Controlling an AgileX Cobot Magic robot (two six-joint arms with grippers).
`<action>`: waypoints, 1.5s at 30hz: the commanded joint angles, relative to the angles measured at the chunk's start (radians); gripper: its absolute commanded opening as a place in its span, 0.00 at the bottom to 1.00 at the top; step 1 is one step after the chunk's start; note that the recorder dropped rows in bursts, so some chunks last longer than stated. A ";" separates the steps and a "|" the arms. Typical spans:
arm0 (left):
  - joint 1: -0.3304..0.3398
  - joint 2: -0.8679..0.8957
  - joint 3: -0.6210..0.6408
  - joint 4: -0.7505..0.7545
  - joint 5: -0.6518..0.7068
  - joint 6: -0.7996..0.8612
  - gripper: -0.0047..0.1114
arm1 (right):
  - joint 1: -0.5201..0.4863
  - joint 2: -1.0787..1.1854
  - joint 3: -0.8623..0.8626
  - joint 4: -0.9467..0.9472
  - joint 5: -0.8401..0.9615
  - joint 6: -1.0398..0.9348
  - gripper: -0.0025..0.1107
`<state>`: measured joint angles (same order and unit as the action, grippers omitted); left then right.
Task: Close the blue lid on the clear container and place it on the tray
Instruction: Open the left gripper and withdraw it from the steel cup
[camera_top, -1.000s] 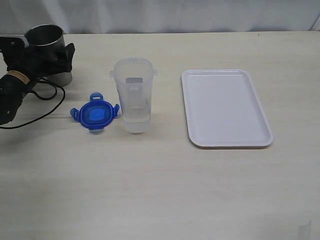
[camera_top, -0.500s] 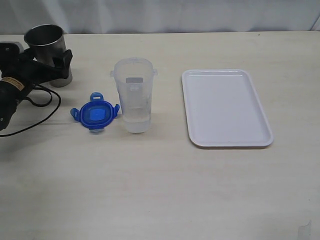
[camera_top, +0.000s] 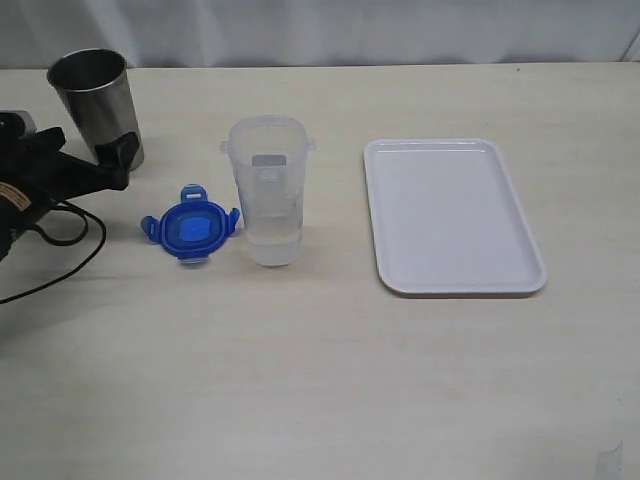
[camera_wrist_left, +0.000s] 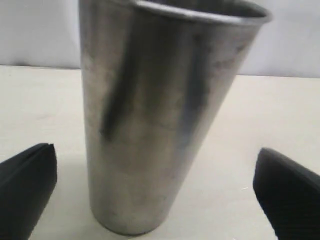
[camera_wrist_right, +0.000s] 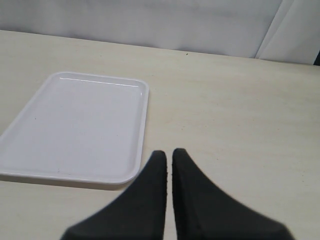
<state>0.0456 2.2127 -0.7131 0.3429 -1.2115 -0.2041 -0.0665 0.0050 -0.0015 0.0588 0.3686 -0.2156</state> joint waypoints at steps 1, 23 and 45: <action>0.005 -0.086 0.064 0.021 -0.010 -0.003 0.92 | -0.006 -0.005 0.001 0.008 -0.003 -0.001 0.06; -0.024 -0.475 0.087 0.716 0.897 -0.993 0.04 | -0.006 -0.005 0.001 0.008 -0.003 -0.001 0.06; -0.024 -0.526 0.021 1.402 0.876 -1.655 0.04 | -0.006 -0.005 0.001 0.008 -0.003 -0.001 0.06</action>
<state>0.0237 1.7238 -0.7123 1.7229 -0.5289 -1.7954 -0.0665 0.0050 -0.0015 0.0588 0.3686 -0.2156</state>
